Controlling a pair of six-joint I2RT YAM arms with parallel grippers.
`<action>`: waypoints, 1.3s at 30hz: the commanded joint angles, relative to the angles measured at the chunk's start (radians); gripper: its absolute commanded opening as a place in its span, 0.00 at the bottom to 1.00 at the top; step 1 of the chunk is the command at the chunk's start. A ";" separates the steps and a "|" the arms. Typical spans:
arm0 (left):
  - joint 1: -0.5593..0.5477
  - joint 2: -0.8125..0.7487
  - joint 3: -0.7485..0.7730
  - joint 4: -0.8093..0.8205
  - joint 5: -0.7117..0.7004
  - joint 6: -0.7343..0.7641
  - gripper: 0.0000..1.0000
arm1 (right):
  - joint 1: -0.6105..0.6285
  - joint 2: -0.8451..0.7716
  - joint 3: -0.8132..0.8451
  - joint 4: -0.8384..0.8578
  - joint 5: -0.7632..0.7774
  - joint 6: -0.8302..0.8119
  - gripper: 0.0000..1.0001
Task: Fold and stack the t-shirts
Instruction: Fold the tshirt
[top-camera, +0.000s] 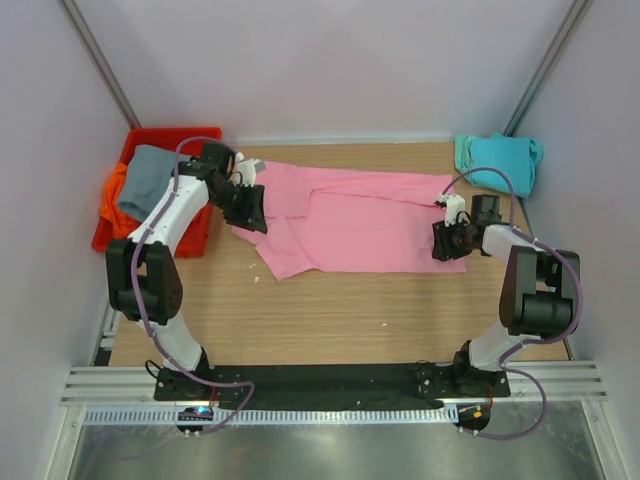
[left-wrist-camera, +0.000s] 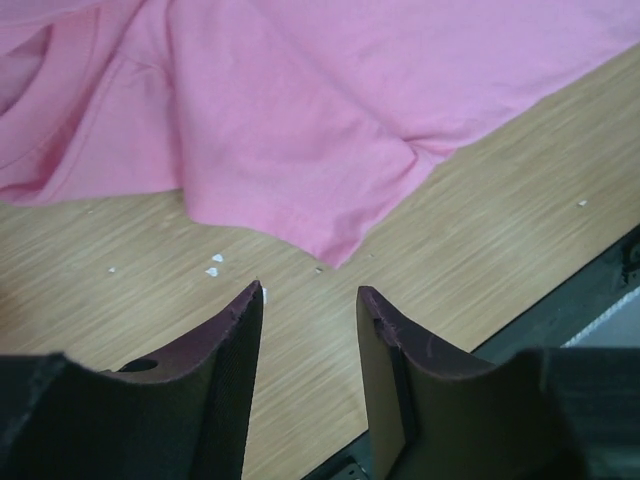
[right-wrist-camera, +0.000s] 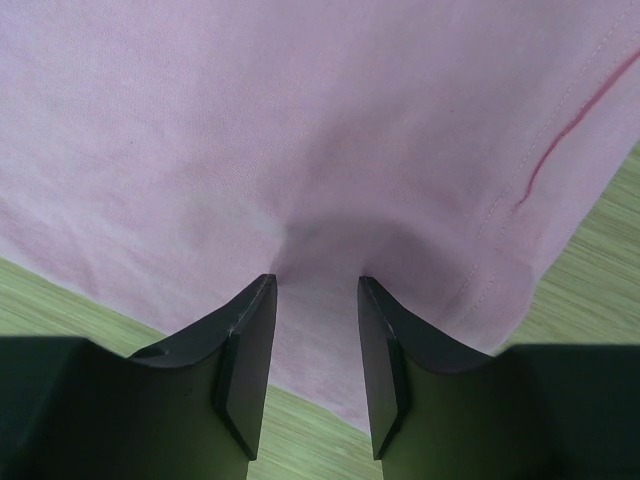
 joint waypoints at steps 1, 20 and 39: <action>0.030 0.071 -0.021 0.064 -0.080 0.009 0.43 | 0.002 -0.022 0.002 0.009 -0.012 -0.001 0.44; 0.066 0.282 0.008 0.131 -0.063 0.012 0.38 | 0.002 -0.003 0.012 -0.003 -0.004 -0.003 0.44; 0.068 0.310 -0.021 0.131 0.007 0.012 0.29 | 0.002 0.009 0.023 -0.004 0.002 0.002 0.44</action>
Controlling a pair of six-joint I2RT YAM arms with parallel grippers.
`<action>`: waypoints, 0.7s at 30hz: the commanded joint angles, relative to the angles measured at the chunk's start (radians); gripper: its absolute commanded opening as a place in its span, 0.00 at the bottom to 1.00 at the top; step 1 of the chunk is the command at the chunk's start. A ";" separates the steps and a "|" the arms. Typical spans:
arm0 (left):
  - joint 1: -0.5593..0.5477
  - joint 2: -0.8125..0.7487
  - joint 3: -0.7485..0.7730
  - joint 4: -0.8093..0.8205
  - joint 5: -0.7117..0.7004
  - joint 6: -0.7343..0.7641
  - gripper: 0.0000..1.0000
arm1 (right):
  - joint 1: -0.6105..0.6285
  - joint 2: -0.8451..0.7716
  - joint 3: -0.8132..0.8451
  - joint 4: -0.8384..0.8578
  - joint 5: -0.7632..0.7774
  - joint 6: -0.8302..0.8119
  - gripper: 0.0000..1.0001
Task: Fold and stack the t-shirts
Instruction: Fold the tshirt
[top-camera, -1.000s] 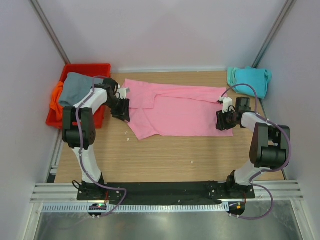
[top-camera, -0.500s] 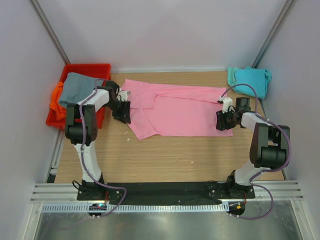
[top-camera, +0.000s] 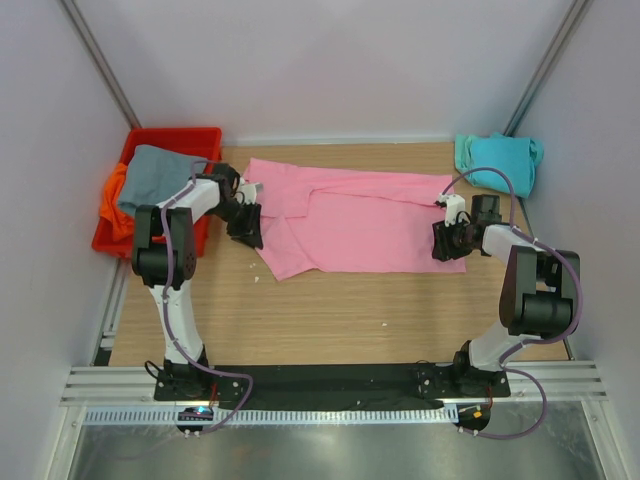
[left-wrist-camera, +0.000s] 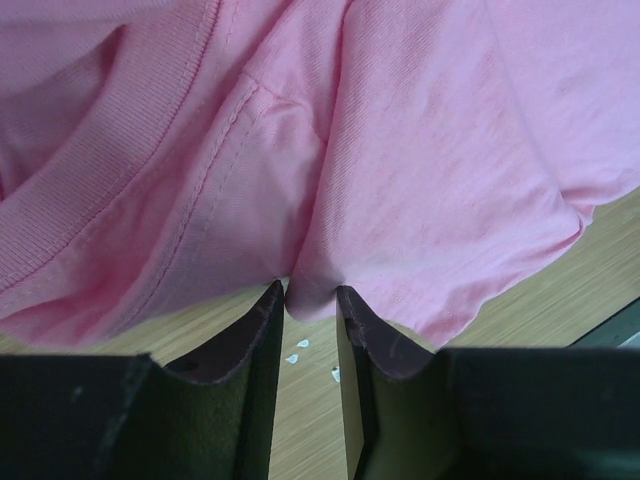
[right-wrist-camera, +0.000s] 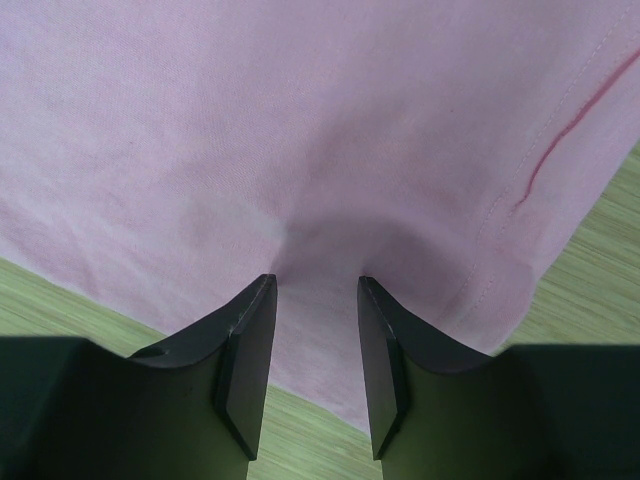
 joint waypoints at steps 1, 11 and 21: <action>0.006 -0.011 -0.011 0.015 0.038 0.014 0.28 | 0.002 0.009 0.023 -0.005 0.000 0.001 0.44; 0.008 -0.015 -0.025 0.020 0.067 0.014 0.00 | -0.018 -0.088 0.017 -0.056 0.008 -0.013 0.44; 0.008 -0.075 -0.040 0.009 0.119 0.017 0.00 | -0.237 -0.096 0.303 -0.477 -0.080 0.086 0.45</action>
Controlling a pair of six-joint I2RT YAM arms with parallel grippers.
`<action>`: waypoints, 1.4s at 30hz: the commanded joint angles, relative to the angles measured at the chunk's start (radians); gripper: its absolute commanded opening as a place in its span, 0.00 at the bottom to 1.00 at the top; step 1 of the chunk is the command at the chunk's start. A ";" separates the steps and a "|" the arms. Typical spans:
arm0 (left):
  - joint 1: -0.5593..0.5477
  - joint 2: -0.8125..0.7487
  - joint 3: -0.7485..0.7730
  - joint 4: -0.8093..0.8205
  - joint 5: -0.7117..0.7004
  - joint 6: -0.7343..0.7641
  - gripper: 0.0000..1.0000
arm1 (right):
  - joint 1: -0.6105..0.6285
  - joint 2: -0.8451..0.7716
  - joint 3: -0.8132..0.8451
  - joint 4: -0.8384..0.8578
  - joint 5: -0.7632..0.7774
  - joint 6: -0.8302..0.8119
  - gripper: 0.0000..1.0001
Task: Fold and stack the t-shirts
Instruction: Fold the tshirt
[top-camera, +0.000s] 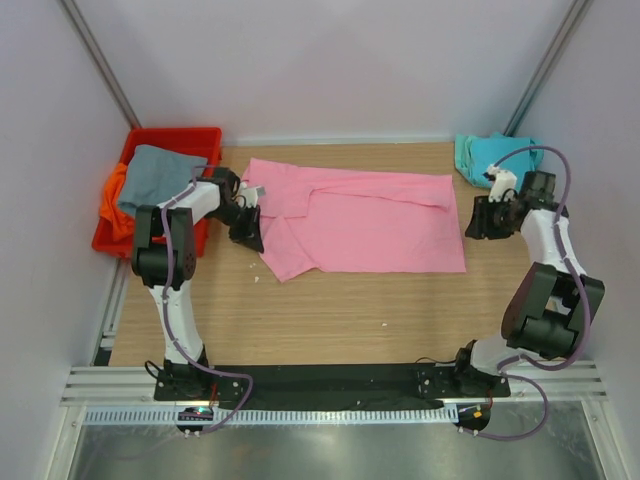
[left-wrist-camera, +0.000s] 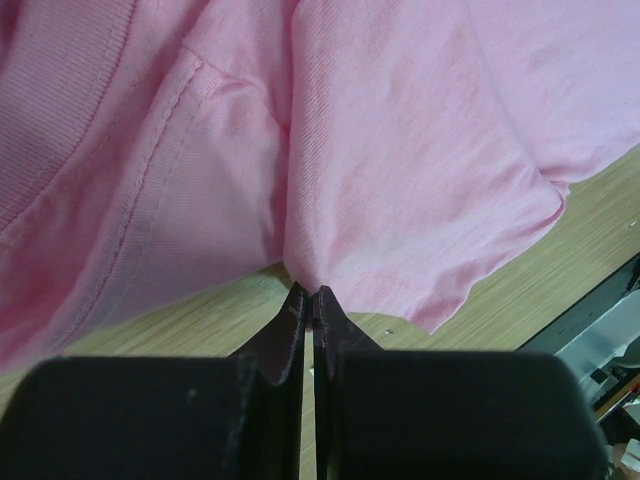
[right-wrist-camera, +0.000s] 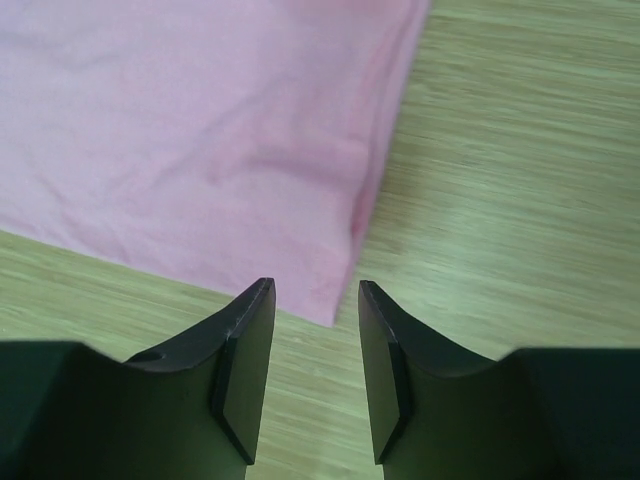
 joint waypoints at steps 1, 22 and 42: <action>0.006 -0.072 -0.006 0.002 0.064 0.014 0.00 | -0.059 0.017 0.071 -0.183 -0.017 0.038 0.45; 0.008 -0.085 -0.011 0.004 0.099 0.006 0.00 | -0.095 0.212 0.073 -0.303 0.025 0.057 0.44; 0.006 -0.073 -0.014 0.004 0.101 0.005 0.00 | -0.095 0.333 0.087 -0.251 0.022 0.079 0.41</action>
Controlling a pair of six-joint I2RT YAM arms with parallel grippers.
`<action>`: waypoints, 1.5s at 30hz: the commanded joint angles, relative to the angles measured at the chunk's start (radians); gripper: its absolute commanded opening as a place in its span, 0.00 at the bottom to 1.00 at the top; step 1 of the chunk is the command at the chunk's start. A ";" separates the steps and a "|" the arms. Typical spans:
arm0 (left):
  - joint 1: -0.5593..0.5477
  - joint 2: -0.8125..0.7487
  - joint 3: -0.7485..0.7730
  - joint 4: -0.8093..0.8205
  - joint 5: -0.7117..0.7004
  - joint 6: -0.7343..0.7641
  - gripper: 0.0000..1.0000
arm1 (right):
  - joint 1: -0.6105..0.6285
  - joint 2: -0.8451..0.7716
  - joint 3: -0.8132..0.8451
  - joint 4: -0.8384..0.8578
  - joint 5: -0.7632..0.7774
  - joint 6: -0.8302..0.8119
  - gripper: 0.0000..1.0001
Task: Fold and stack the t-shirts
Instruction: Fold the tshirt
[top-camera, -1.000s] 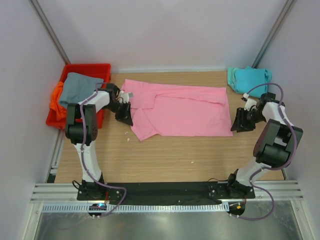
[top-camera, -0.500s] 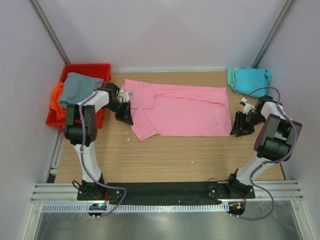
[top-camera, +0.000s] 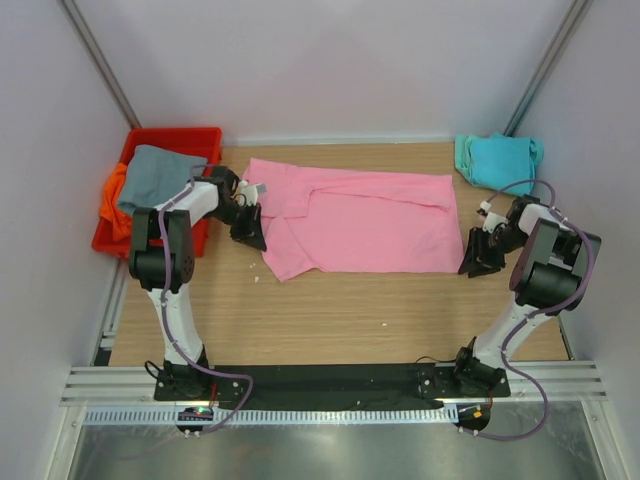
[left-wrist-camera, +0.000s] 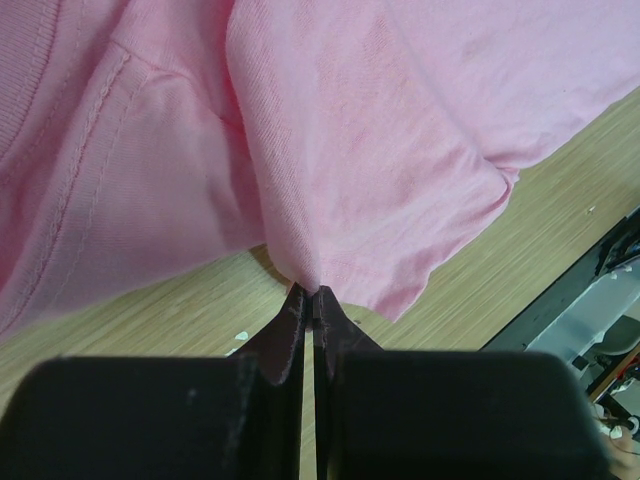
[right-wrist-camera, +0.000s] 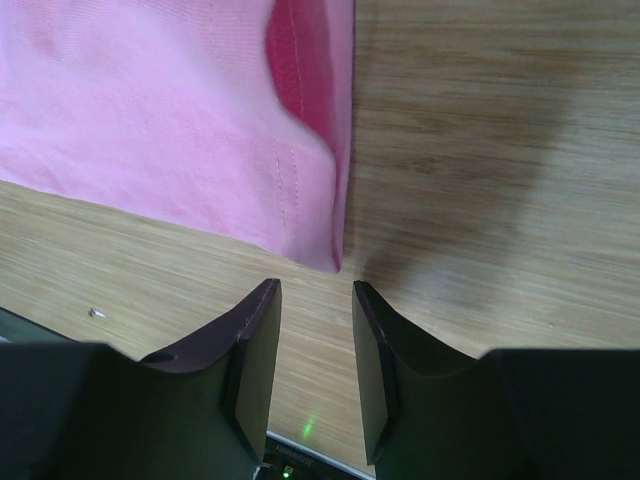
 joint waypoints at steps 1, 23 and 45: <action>0.005 -0.039 -0.001 0.006 0.031 0.007 0.00 | -0.006 0.017 0.024 0.020 0.001 0.014 0.40; 0.007 -0.022 -0.004 0.004 0.025 0.011 0.00 | -0.004 0.089 0.021 0.116 -0.039 0.062 0.31; 0.007 -0.204 0.066 -0.105 0.081 0.037 0.00 | -0.006 -0.153 0.097 0.001 -0.067 0.031 0.02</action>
